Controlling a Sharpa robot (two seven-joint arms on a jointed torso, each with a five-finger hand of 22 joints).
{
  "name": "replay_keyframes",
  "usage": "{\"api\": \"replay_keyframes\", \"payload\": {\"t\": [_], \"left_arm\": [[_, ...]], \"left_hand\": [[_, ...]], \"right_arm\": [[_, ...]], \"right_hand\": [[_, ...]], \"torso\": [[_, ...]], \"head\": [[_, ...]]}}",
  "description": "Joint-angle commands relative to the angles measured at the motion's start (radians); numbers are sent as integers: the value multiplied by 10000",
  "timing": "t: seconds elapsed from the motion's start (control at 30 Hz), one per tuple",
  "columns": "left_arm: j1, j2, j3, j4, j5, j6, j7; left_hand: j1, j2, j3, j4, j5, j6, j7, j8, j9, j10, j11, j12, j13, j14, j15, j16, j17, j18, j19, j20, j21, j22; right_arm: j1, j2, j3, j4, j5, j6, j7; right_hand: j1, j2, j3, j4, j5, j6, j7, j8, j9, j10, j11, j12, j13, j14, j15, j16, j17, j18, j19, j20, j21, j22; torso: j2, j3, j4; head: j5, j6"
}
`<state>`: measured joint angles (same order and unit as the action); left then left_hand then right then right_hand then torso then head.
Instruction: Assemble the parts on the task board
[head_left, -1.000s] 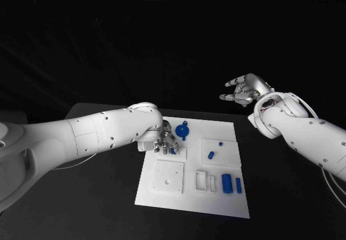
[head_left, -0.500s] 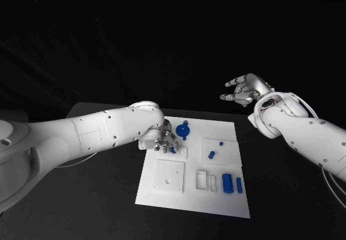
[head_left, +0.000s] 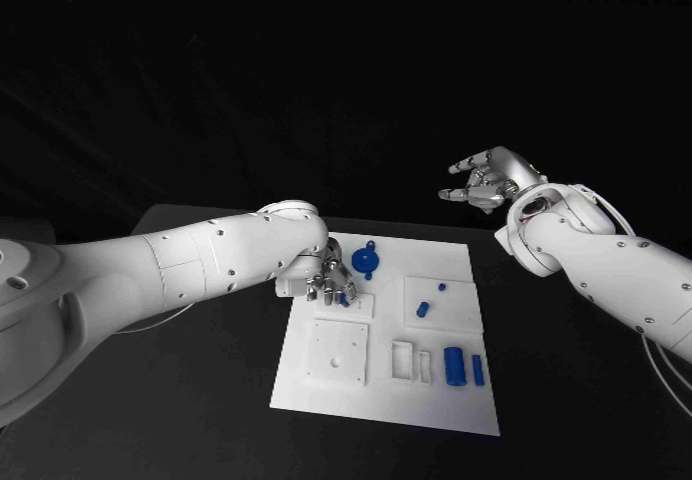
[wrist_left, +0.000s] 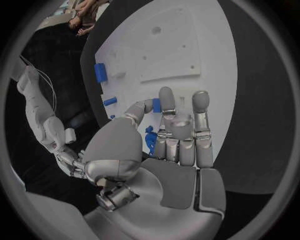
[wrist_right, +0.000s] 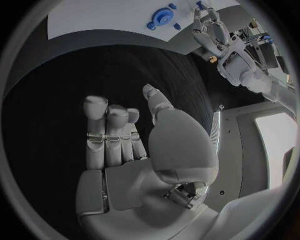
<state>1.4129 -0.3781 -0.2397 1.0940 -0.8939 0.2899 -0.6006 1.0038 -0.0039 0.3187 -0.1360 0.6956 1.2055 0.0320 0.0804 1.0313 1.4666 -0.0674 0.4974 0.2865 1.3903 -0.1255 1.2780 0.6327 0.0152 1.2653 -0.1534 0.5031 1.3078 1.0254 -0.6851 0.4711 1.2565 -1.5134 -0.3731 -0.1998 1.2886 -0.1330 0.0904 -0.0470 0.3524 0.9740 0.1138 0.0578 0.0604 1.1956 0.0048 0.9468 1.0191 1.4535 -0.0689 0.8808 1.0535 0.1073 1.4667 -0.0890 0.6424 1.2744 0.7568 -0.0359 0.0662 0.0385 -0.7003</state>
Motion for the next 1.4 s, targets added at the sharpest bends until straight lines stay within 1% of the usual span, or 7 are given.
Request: {"api": "replay_keyframes", "payload": {"t": [0.03, 0.37, 0.53, 0.73, 0.9, 1.13, 1.4], "left_arm": [[7, 44, 4, -11, -50, 284, -14], [6, 21, 4, -45, -136, 381, -18], [5, 26, 4, -18, -136, 433, -21], [3, 62, 4, -26, -177, 436, -20], [-4, 109, 3, -50, -215, 466, -22], [-58, 204, 3, -132, -226, 438, -25], [-103, 276, 3, -201, -307, 445, -29]], "left_hand": [[22, 100, 1480, -1428, 61, 535, -466, 68, 9, 397, -24, 50, 8, 13, -79, 33, 9, 126, -67, 13, 31, 184], [28, 97, 1482, -1428, 51, 531, -463, 62, 34, 397, -22, 48, 5, 7, -74, 31, 17, 124, -75, 18, 38, 184], [35, 94, 1479, -1425, 45, 531, -462, 57, 36, 393, -21, 45, 3, 3, -70, 30, 19, 124, -82, 22, 40, 185], [35, 94, 1479, -1425, 45, 531, -462, 57, 36, 393, -21, 45, 3, 3, -70, 30, 19, 124, -82, 22, 40, 185], [22, 119, 1472, -1407, 1, 526, -461, 46, 45, 390, -17, 40, 2, -5, -67, 17, 12, 128, -87, 26, 41, 181], [-15, 160, 1449, -1386, -102, 520, -465, 51, 61, 392, -13, 42, 6, -13, -64, 6, 2, 123, -91, 32, 28, 176], [-36, 188, 1430, -1367, -149, 526, -476, 69, 89, 397, -18, 60, 18, 3, -66, 23, 44, 122, -78, 32, 18, 173]], "right_arm": [[-2, 11, 4, 9, -76, 122, 20], [-3, 14, 3, 14, -77, 123, 22], [-4, 21, 3, 13, -78, 127, 22], [-4, 34, 3, 25, -79, 130, 21], [-4, 33, 3, 28, -80, 140, 16], [-4, 31, 3, 39, -83, 163, 8], [-4, 41, 3, 30, -84, 177, 10]], "right_hand": [[21, -12, 45, -1, -41, 86, -8, 32, 9, -92, -9, -60, -6, -16, 16, -43, -7, 122, 500, 38, -45, -12], [21, -12, 45, -1, -41, 86, -8, 32, 9, -92, -9, -60, -6, -16, 16, -43, -7, 122, 500, 38, -45, -12], [21, -12, 45, -1, -41, 86, -8, 32, 9, -92, -9, -60, -6, -16, 16, -43, -7, 122, 500, 38, -45, -12], [21, -12, 45, -1, -41, 86, -8, 32, 9, -92, -9, -60, -6, -16, 16, -43, -7, 122, 500, 38, -45, -12], [21, -12, 45, -1, -41, 86, -8, 32, 9, -92, -9, -60, -6, -16, 16, -43, -7, 122, 500, 38, -45, -12], [21, -12, 45, -1, -41, 86, -8, 32, 9, -92, -9, -60, -6, -16, 16, -43, -7, 122, 500, 38, -45, -12], [21, -12, 45, -1, -41, 86, -8, 32, 9, -92, -9, -60, -6, -16, 16, -43, -7, 122, 500, 38, -45, -12]], "torso": [[2, -4, 3], [-7, 9, 8], [-4, 7, -2], [4, 19, -8], [3, 10, -4], [10, 8, -15], [0, 16, 0]], "head": [[-2, -8], [6, -26], [13, -36], [9, -29], [5, -47], [-13, -55], [-38, -87]]}}
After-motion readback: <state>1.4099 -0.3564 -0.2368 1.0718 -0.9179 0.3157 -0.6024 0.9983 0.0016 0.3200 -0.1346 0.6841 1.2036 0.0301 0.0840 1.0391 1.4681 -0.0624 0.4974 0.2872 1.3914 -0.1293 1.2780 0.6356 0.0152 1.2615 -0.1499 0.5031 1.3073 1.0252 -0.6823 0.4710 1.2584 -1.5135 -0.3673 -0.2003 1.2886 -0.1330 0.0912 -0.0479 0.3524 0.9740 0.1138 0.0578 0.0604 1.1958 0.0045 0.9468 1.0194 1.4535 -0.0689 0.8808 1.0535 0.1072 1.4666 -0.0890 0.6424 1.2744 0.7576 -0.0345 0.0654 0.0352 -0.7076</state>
